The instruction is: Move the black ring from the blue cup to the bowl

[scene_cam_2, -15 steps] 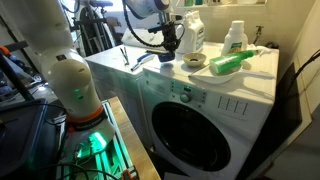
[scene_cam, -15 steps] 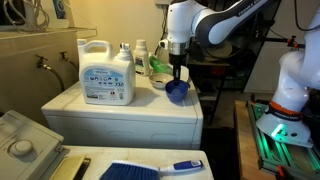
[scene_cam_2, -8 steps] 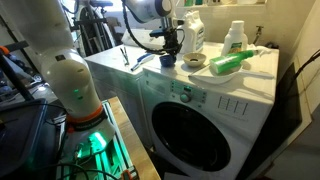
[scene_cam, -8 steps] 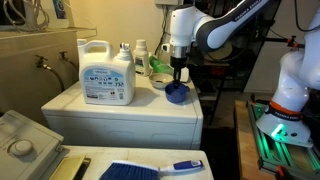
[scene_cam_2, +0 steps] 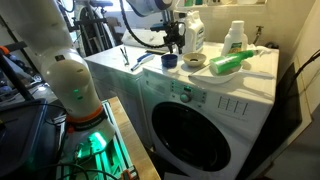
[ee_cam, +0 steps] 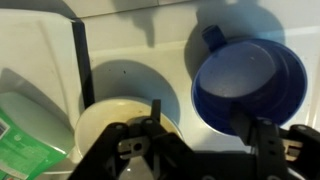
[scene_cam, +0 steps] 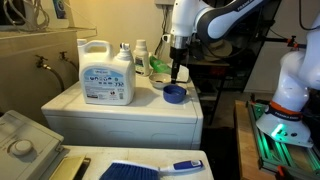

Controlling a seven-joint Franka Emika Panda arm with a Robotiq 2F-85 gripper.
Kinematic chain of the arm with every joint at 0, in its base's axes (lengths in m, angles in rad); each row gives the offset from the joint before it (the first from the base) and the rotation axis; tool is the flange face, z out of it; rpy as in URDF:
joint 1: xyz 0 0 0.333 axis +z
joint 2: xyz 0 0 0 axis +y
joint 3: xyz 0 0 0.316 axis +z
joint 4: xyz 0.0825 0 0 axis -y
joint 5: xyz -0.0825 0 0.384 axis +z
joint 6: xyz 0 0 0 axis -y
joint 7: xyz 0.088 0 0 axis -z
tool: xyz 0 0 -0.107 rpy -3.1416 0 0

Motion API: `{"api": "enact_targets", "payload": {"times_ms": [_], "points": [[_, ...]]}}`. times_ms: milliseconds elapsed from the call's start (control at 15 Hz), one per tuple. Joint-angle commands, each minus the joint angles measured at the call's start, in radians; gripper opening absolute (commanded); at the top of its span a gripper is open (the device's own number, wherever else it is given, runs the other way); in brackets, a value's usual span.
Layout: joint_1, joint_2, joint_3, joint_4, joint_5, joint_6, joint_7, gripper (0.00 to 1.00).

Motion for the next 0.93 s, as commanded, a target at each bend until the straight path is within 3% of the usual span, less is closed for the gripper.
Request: {"api": "enact_targets", "payload": {"times_ms": [0,467,867], "points": [[-0.008,-0.083,-0.003,0.035,0.055,-0.115,-0.006,1.0],[-0.031,-0.179,-0.01,0.167,0.043,-0.364,-0.031,1.0],[-0.031,-0.163,0.004,0.178,0.027,-0.344,-0.01,1.0]]}}
